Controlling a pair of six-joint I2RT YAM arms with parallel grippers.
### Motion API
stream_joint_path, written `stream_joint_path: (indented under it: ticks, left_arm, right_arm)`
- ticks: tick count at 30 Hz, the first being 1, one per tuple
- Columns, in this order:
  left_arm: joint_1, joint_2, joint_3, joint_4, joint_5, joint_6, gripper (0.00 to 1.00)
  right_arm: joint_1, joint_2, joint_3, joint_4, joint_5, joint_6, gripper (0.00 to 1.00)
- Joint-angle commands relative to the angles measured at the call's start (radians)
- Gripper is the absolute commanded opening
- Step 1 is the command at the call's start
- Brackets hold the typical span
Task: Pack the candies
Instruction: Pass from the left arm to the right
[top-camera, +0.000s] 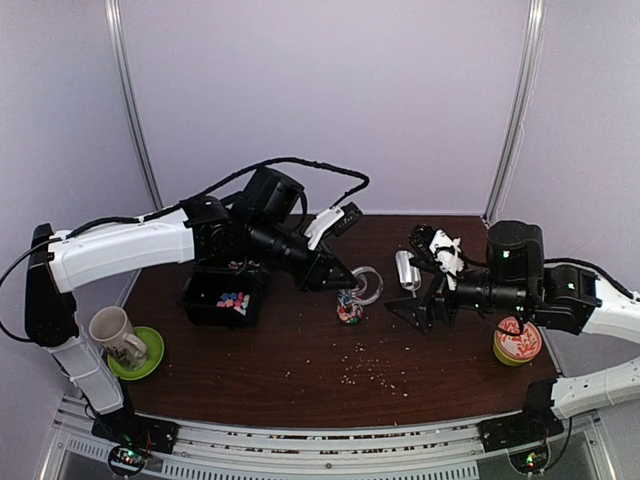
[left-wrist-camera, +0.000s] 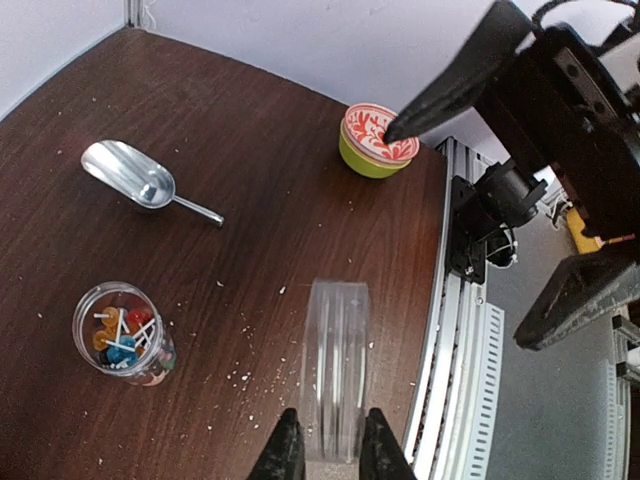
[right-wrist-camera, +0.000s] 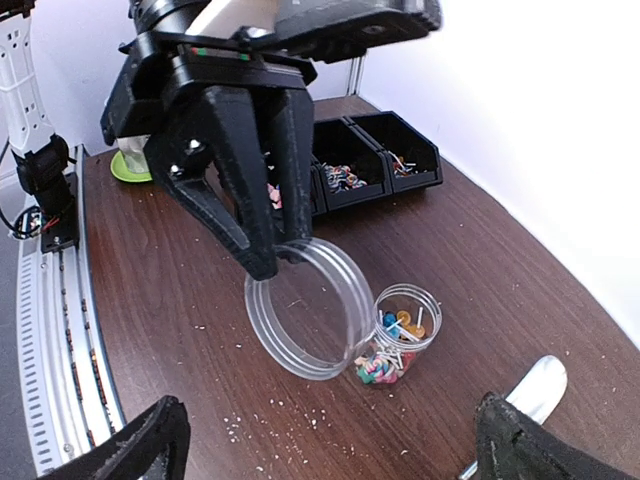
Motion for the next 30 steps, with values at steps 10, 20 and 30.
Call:
stream_joint_path:
  ticks: [10, 20, 30]
  left_arm:
    - [0.038, 0.052, 0.053, 0.096, 0.114, -0.229, 0.1]
    - [0.041, 0.059, 0.056, 0.13, 0.132, -0.266, 0.1]
    - [0.041, 0.058, 0.055, 0.137, 0.144, -0.277, 0.1]
  right_arm:
    - [0.146, 0.082, -0.05, 0.265, 0.401, -0.199, 0.99]
    - [0.21, 0.204, -0.036, 0.316, 0.506, -0.229, 1.0]
    - [0.217, 0.209, -0.054, 0.362, 0.546, -0.243, 0.9]
